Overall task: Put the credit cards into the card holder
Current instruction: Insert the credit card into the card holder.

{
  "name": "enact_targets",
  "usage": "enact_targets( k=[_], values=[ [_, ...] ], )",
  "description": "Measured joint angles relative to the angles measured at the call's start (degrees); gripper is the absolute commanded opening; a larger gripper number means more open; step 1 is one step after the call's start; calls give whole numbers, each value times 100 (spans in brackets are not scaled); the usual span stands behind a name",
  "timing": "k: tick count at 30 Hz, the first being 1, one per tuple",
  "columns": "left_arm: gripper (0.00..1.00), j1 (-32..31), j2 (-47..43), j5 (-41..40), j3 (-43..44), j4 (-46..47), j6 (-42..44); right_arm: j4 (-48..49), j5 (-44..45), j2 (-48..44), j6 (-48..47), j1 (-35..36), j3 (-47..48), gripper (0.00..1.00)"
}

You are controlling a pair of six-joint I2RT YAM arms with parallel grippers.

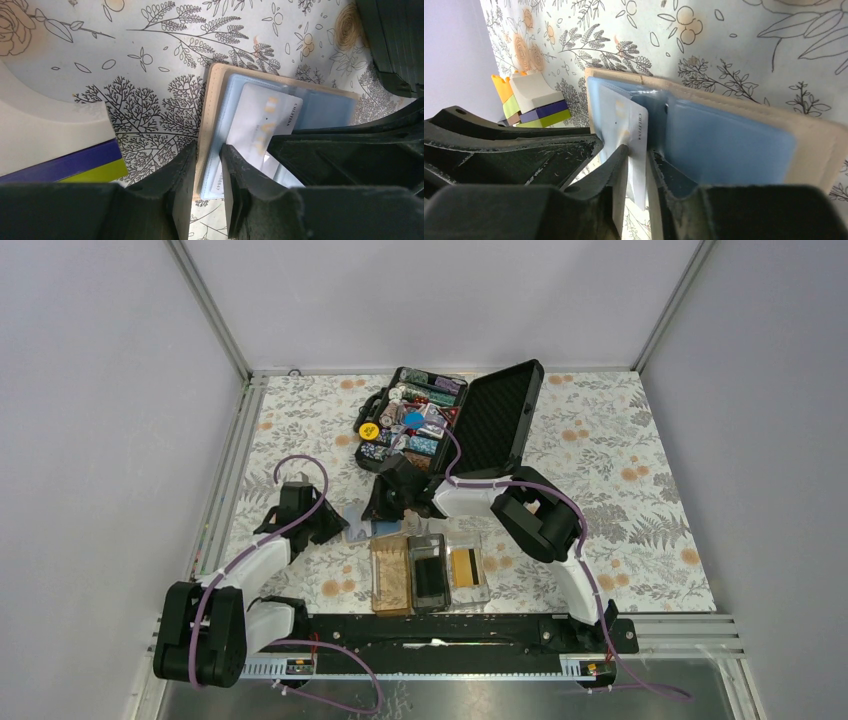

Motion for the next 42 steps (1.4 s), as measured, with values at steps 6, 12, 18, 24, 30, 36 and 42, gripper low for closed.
enact_targets(
  k=[6,12,18,24,30,36,42],
  values=[
    [32,-4,-116,42,-13,-109,-35,-424,356,-26,-461,50,236,50],
    [43,-17,-293,114,-13,-186,-44,-931,581,-46,-1054,85,511,52],
    [43,-17,-313,166,-13,-160,-37,-1165,584,-44,-1325,85,605,49],
    [37,-17,-129,282,-61,24,-24,-1202,509,0,-1408,85,662,43],
    [33,-13,48,378,-76,236,20,-1132,284,87,-1447,72,730,38],
    [30,0,127,387,-76,385,90,-1056,57,129,-1491,13,745,38],
    [29,2,114,411,-160,535,109,-730,-120,149,-1530,-7,671,38]
  ],
)
